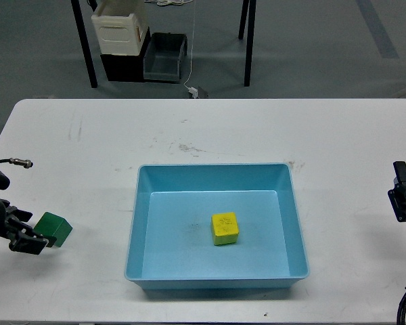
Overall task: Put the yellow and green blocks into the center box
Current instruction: 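Reach the left gripper to the green cube and close on it, then lift the green cube and lower it into the box beside the yellow cube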
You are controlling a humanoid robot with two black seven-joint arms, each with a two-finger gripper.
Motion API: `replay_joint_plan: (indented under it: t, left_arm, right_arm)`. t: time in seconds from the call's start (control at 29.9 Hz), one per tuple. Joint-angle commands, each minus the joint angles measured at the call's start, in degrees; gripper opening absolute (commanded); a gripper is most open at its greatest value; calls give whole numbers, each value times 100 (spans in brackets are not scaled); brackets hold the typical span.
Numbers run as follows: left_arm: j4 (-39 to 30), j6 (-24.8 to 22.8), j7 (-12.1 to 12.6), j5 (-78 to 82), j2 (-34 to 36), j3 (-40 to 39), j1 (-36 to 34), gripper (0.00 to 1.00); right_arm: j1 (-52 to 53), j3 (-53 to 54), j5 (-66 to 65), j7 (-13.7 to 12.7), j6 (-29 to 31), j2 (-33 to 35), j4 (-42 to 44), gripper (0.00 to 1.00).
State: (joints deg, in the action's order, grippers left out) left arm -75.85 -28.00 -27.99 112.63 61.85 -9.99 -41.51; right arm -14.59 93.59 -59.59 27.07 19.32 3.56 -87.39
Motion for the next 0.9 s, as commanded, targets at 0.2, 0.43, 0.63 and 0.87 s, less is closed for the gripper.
replay_joint_plan:
  t: [0.2, 0.43, 0.63, 0.87]
  left_arm:
    - [237, 75, -1, 57, -323, 32, 28, 87]
    - [527, 724, -1, 136, -446, 189, 37, 56]
    - [676, 1612, -1, 461, -394, 304, 37, 26]
    - [685, 1789, -1, 321, -148, 225, -217, 20]
  right_arm:
    - [8, 10, 0, 0, -68, 4, 11, 100]
    - [0, 1, 0, 0, -139, 4, 12, 100]
    - [8, 10, 0, 0, -147, -4, 47, 100]
    - [8, -25, 0, 0, -147, -13, 82, 100]
